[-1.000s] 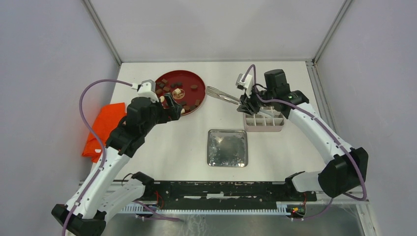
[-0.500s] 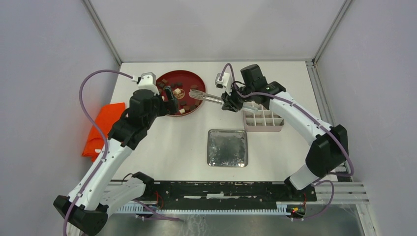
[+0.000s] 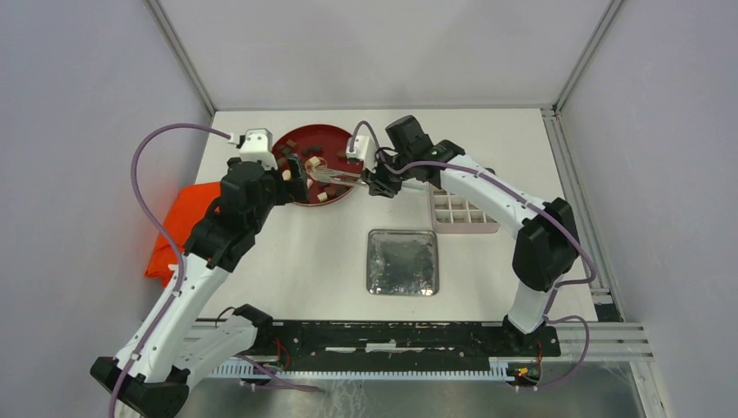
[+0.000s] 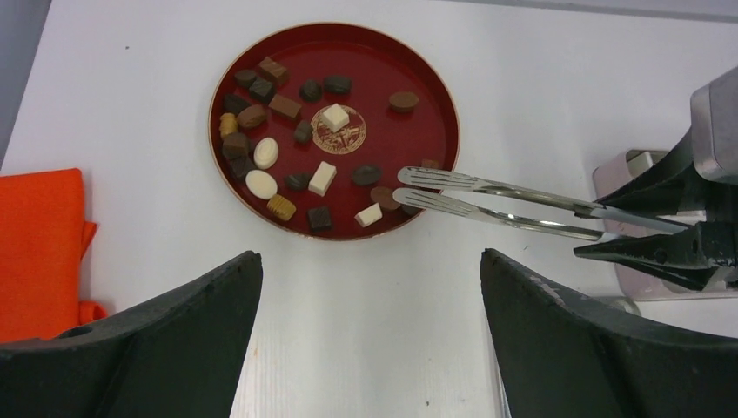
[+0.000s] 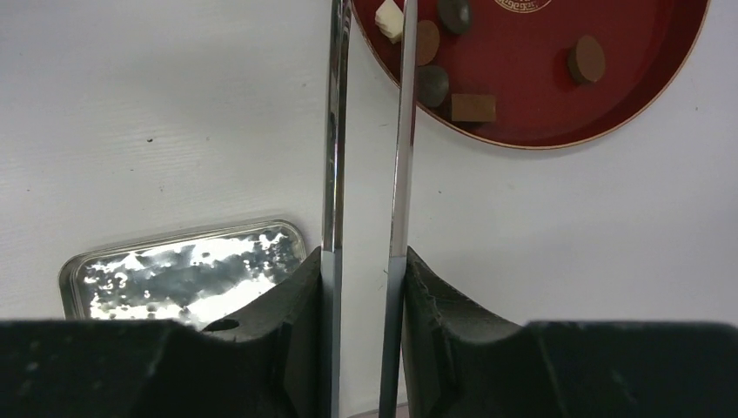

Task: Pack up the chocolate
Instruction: Pick up the fake chocolate from the plate.

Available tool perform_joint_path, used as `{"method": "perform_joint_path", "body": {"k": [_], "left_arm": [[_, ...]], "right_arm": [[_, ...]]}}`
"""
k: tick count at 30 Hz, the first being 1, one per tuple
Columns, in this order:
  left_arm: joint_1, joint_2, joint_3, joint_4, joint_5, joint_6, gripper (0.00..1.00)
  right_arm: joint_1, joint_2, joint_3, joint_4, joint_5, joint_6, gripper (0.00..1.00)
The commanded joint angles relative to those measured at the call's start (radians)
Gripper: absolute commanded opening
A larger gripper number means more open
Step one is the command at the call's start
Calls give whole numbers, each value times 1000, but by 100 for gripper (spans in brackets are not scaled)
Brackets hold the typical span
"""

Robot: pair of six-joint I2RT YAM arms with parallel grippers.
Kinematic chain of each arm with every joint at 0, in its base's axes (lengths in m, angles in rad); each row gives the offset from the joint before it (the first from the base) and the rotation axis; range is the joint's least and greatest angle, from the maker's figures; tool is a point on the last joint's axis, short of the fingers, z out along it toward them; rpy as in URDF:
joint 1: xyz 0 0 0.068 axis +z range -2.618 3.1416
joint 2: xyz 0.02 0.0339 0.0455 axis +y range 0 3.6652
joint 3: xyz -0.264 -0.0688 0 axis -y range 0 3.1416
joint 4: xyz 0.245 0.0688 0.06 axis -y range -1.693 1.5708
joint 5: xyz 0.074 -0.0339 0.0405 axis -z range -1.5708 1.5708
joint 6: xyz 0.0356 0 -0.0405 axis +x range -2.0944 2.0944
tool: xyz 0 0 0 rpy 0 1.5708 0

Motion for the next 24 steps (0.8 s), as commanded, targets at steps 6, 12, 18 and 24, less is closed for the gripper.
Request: {"method": "perform_joint_path", "body": {"k": [6, 12, 18, 24], "left_arm": [[3, -105, -138, 129, -83, 134, 100], [4, -146, -223, 189, -110, 181, 100], [5, -106, -270, 183, -150, 138, 99], [8, -23, -257, 200, -89, -18, 96]], "right_arm": [[45, 157, 138, -12, 130, -20, 37], [63, 277, 236, -4, 194, -26, 37], [54, 313, 259, -17, 220, -30, 37], [29, 341, 286, -28, 236, -7, 38]]}}
